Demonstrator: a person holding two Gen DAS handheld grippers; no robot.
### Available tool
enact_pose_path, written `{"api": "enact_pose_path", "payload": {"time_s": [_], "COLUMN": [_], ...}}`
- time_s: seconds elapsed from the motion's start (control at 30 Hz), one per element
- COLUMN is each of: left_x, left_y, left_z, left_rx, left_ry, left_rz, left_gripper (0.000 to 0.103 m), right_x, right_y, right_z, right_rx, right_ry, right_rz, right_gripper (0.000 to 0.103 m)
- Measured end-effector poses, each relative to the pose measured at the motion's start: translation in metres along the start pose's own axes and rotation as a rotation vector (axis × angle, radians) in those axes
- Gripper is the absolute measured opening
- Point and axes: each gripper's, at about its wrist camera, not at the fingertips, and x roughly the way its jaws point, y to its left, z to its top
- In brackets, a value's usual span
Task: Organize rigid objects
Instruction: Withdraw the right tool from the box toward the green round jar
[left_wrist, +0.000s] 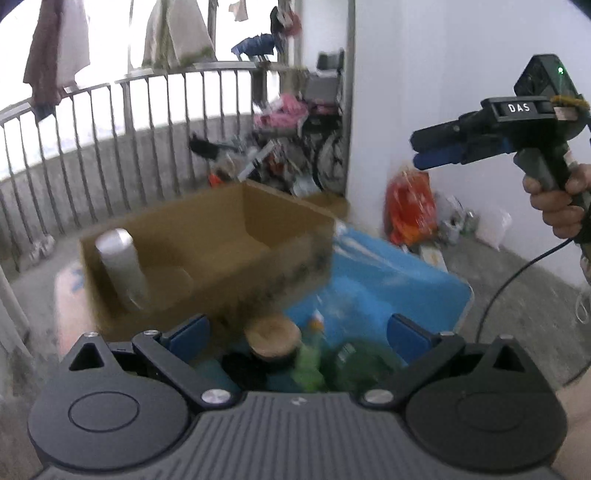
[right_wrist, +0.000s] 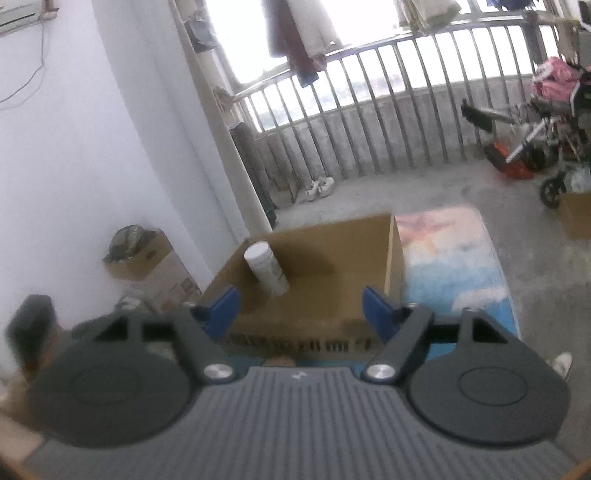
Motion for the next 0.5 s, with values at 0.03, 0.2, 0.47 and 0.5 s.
{"api": "enact_pose_path", "payload": {"time_s": [0.03, 0.2, 0.47, 0.5], "left_x": [0.005, 0.026, 0.052, 0.053], "left_y": [-0.004, -0.021, -0.043, -0.042], "left_z": [-0.006, -0.024, -0.034, -0.034], "left_rx": [-0.002, 0.029, 0.071, 0.067], "left_ry": [0.019, 0.093, 0.161, 0.165], "left_rz": [-0.005, -0.04, -0.061, -0.059], "left_gripper": [0.103, 0.103, 0.102, 0.102], "right_x": [0.002, 0.041, 0.082, 0.083], "right_y": [0.0, 0.007, 0.021, 0.022], "right_z": [-0.009, -0.065, -0.108, -0.11], "right_rx": [0.01, 0.052, 0.066, 0.061], "right_ry": [0.014, 0.153, 0.282, 0.29], "right_rz": [0.004, 0.002, 0.018, 0.014], "right_gripper": [0.076, 0.076, 0.076, 0.076]}}
